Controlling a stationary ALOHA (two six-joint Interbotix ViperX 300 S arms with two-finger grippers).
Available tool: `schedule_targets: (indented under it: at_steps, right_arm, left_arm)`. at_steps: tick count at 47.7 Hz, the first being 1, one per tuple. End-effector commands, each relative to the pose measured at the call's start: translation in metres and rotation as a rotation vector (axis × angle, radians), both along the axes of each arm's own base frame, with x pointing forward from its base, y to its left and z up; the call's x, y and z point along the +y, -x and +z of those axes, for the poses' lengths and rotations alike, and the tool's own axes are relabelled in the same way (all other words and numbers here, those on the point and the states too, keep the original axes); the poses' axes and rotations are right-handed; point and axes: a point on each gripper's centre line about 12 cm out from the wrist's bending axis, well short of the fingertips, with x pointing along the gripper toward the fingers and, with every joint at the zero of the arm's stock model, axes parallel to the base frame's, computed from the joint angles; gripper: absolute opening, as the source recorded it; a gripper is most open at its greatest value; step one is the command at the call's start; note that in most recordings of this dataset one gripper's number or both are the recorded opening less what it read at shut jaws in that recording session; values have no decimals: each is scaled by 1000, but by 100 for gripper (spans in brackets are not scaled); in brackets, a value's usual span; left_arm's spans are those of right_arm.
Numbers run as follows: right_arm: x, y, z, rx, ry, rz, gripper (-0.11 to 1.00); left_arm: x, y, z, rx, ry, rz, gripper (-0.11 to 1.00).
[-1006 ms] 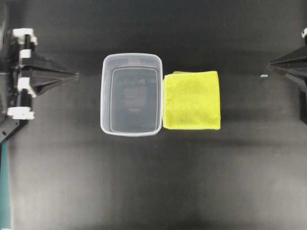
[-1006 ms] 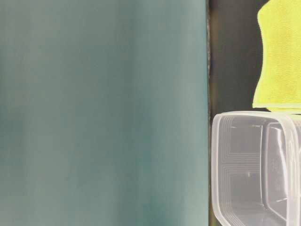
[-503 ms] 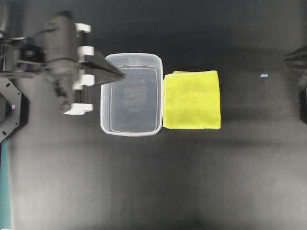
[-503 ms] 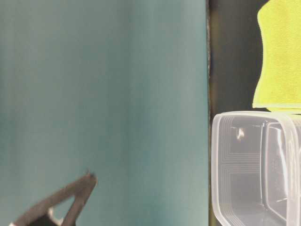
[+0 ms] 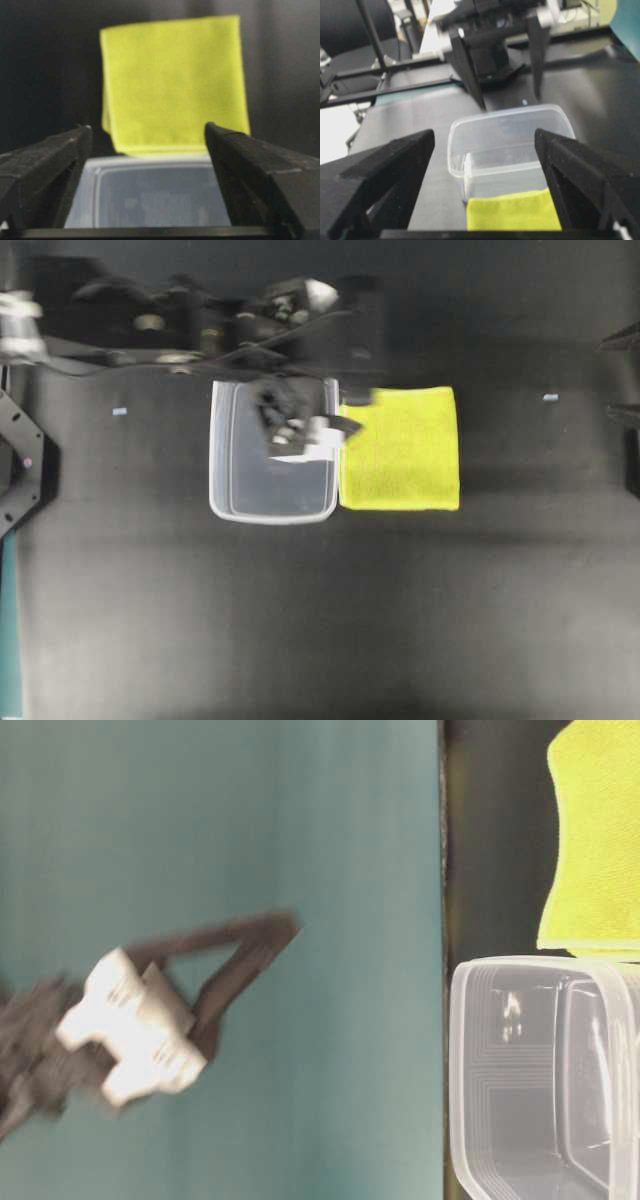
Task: Place the yellow towel into the container with the left arm.
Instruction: 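Swing the left gripper over the container toward the yellow towel, then lower the left gripper onto the towel's near edge and close it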
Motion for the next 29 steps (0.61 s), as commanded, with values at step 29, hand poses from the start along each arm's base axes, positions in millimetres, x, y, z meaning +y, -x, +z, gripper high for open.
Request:
schedule_targets:
  at_steps: [29]
  right_arm:
    - [0,0,7,-34,7,-2,78]
  left_arm:
    - [-4,-80,-161,248,11,-18,90]
